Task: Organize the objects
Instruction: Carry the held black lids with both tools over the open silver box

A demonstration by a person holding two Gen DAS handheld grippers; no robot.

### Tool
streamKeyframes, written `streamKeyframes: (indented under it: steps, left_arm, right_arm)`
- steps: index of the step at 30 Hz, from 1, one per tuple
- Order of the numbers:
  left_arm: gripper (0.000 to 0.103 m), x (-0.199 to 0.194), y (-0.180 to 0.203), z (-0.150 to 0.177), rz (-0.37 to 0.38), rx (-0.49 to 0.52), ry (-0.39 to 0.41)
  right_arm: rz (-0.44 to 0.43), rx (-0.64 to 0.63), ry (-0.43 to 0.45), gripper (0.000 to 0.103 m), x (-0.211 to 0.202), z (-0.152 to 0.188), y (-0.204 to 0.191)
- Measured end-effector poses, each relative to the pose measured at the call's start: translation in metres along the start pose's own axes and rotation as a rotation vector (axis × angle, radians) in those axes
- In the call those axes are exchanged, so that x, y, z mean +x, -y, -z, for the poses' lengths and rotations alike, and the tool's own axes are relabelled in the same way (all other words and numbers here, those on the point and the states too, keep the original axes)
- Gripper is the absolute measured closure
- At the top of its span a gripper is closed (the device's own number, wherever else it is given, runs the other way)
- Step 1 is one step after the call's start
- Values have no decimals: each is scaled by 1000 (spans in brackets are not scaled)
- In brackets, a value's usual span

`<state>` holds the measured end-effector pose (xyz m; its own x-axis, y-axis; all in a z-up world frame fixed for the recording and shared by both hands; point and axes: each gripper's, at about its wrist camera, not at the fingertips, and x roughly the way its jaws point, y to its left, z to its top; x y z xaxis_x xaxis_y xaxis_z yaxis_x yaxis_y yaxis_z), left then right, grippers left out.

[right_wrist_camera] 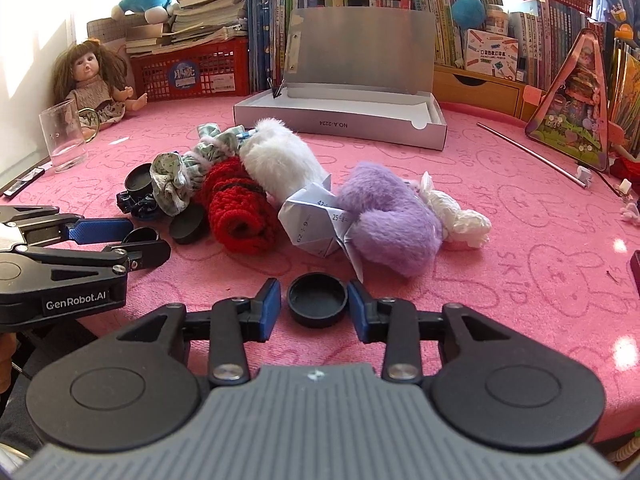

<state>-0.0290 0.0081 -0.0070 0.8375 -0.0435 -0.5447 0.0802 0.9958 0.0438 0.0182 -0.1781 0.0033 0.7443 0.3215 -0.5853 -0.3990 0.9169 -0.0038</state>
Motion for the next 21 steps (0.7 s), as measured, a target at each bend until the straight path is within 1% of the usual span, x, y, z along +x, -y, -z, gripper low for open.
streamKeyframes:
  steps: [1, 2, 3, 4, 7, 11, 16, 21]
  left_arm:
    - [55, 0, -1, 0, 2, -7, -1]
    - [57, -1, -1, -1, 12, -15, -3]
    - [65, -1, -1, -1, 19, -19, -3]
    - [65, -3, -1, -1, 18, -15, -2]
    - [65, -7, 1, -5, 16, 8, 18]
    - [65, -17, 1, -16, 45, 3, 54]
    - [65, -28, -3, -34, 98, -39, 94]
    - [65, -28, -6, -56, 113, -57, 122]
  right_arm:
    - [5, -11, 3, 48, 0, 0, -2]
    - [7, -12, 4, 55, 0, 0, -3]
    - [5, -13, 4, 64, 0, -1, -3]
    - [7, -13, 4, 65, 0, -1, -2]
    - [3, -7, 3, 65, -2, -3, 1]
    - [-29, 18, 17, 66, -8, -9, 7]
    - [-84, 73, 56, 66, -18, -24, 17]
    - [-82, 108, 93, 66, -20, -45, 28]
